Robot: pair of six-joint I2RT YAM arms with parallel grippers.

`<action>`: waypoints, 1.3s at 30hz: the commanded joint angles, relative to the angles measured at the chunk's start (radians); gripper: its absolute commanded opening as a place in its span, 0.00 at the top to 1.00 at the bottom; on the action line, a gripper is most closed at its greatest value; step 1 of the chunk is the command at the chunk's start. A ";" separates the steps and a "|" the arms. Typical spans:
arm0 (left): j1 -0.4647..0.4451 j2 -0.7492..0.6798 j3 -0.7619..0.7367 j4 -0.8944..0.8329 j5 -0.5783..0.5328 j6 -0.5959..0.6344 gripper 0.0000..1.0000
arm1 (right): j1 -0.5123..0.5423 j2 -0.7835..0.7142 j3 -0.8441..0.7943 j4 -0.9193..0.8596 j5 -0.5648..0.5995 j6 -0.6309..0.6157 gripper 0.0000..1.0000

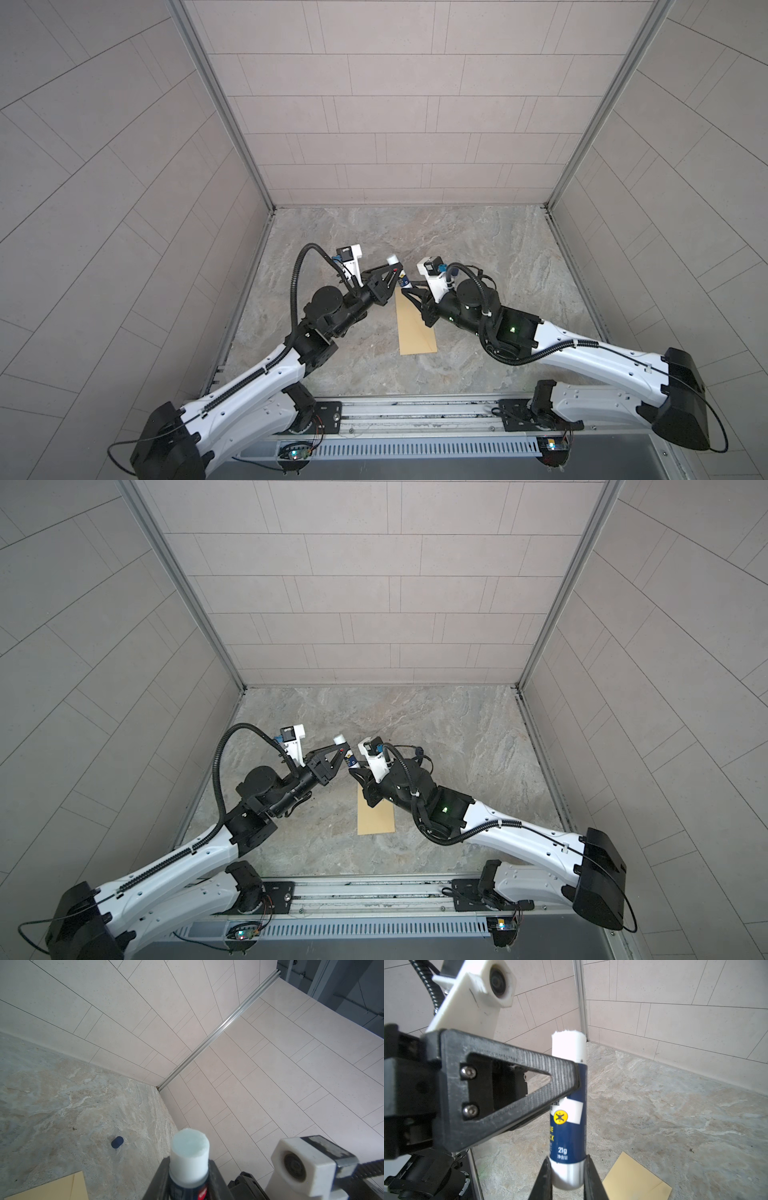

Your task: Place the letter into the envelope and seal it

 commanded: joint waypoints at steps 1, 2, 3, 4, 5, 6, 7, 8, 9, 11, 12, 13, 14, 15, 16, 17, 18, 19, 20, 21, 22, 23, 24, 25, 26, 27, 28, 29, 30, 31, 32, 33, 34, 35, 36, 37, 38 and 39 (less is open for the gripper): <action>0.003 0.005 -0.005 0.035 -0.001 -0.008 1.00 | 0.042 0.011 0.049 -0.012 0.127 -0.026 1.00; 0.003 0.006 -0.005 0.035 -0.003 -0.007 1.00 | 0.067 0.019 0.064 -0.027 0.190 -0.049 1.00; 0.003 0.007 -0.007 0.033 -0.004 -0.008 1.00 | 0.094 0.027 0.078 -0.040 0.260 -0.071 1.00; 0.002 0.010 -0.007 0.033 -0.007 -0.008 1.00 | 0.126 0.041 0.096 -0.046 0.335 -0.105 1.00; 0.003 0.013 -0.007 0.030 -0.010 -0.010 1.00 | 0.163 0.059 0.114 -0.052 0.422 -0.146 1.00; 0.003 0.016 -0.008 0.028 -0.012 -0.010 1.00 | 0.194 0.076 0.134 -0.055 0.502 -0.183 1.00; 0.002 0.018 -0.007 0.026 -0.014 -0.011 1.00 | 0.231 0.099 0.156 -0.052 0.596 -0.244 1.00; 0.003 0.022 -0.008 0.025 -0.016 -0.014 1.00 | 0.268 0.131 0.178 -0.037 0.688 -0.307 1.00; 0.003 0.024 -0.007 0.025 -0.018 -0.016 1.00 | 0.297 0.159 0.194 -0.017 0.760 -0.364 1.00; 0.003 0.028 -0.008 0.026 -0.021 -0.019 1.00 | 0.351 0.238 0.229 0.045 0.907 -0.503 1.00; 0.002 0.030 -0.010 0.026 -0.024 -0.020 1.00 | 0.370 0.269 0.237 0.085 0.960 -0.560 1.00; 0.003 0.030 -0.010 0.027 -0.025 -0.022 1.00 | 0.386 0.303 0.239 0.142 1.011 -0.628 1.00; 0.003 0.030 -0.010 0.025 -0.025 -0.022 1.00 | 0.398 0.333 0.239 0.203 1.049 -0.685 1.00; 0.003 0.032 -0.011 0.025 -0.026 -0.022 1.00 | 0.406 0.353 0.237 0.247 1.071 -0.724 1.00; 0.003 0.030 -0.011 0.024 -0.026 -0.023 1.00 | 0.412 0.372 0.237 0.274 1.084 -0.749 1.00; 0.003 0.029 -0.012 0.023 -0.028 -0.023 1.00 | 0.416 0.382 0.238 0.280 1.086 -0.754 1.00; 0.002 0.027 -0.011 0.021 -0.028 -0.022 1.00 | 0.416 0.384 0.239 0.277 1.084 -0.747 1.00; 0.003 0.026 -0.012 0.020 -0.030 -0.023 1.00 | 0.416 0.382 0.235 0.270 1.077 -0.736 1.00; 0.003 0.025 -0.011 0.019 -0.029 -0.023 1.00 | 0.416 0.375 0.230 0.265 1.066 -0.724 1.00; 0.003 0.025 -0.011 0.018 -0.031 -0.021 1.00 | 0.414 0.368 0.226 0.258 1.056 -0.710 1.00; 0.003 0.025 -0.011 0.018 -0.029 -0.021 1.00 | 0.413 0.357 0.221 0.244 1.043 -0.694 1.00; 0.003 0.024 -0.010 0.018 -0.029 -0.019 1.00 | 0.408 0.343 0.217 0.222 1.024 -0.670 0.99; 0.003 0.024 -0.010 0.018 -0.029 -0.018 1.00 | 0.404 0.327 0.214 0.191 0.995 -0.639 0.96; 0.003 0.020 -0.009 0.018 -0.028 -0.017 1.00 | 0.393 0.303 0.209 0.145 0.946 -0.594 0.91; 0.003 0.017 -0.007 0.016 -0.026 -0.015 1.00 | 0.380 0.276 0.199 0.101 0.885 -0.543 0.86; 0.004 0.013 -0.006 0.013 -0.025 -0.012 1.00 | 0.365 0.245 0.183 0.072 0.822 -0.498 0.82; 0.005 0.008 -0.003 0.009 -0.020 -0.009 1.00 | 0.340 0.206 0.165 0.041 0.728 -0.442 0.77; 0.007 0.002 0.001 0.003 -0.015 -0.005 1.00 | 0.303 0.172 0.143 0.010 0.608 -0.375 0.72; 0.009 -0.002 0.005 -0.004 -0.011 -0.003 1.00 | 0.268 0.133 0.121 -0.008 0.513 -0.319 0.67; 0.012 -0.010 0.009 -0.013 -0.007 0.000 1.00 | 0.217 0.091 0.089 -0.015 0.376 -0.259 0.62; 0.015 -0.016 0.013 -0.017 -0.003 0.005 1.00 | 0.158 0.050 0.056 -0.007 0.228 -0.197 0.55; 0.015 -0.023 0.015 -0.020 0.002 0.007 1.00 | 0.109 0.018 0.024 0.012 0.109 -0.146 0.48; 0.018 -0.029 0.016 -0.020 0.006 0.010 1.00 | 0.052 -0.013 -0.008 0.040 -0.017 -0.095 0.40; 0.018 -0.032 0.018 -0.019 0.012 0.013 1.00 | 0.005 -0.041 -0.039 0.071 -0.118 -0.051 0.34; 0.018 -0.036 0.017 -0.016 0.015 0.013 1.00 | -0.026 -0.060 -0.060 0.097 -0.189 -0.021 0.30; 0.019 -0.039 0.018 -0.012 0.019 0.014 1.00 | -0.054 -0.074 -0.075 0.113 -0.254 0.004 0.26; 0.020 -0.040 0.018 -0.006 0.023 0.012 1.00 | -0.085 -0.083 -0.085 0.125 -0.321 0.030 0.25; 0.019 -0.039 0.018 -0.001 0.027 0.012 1.00 | -0.107 -0.084 -0.087 0.128 -0.371 0.046 0.24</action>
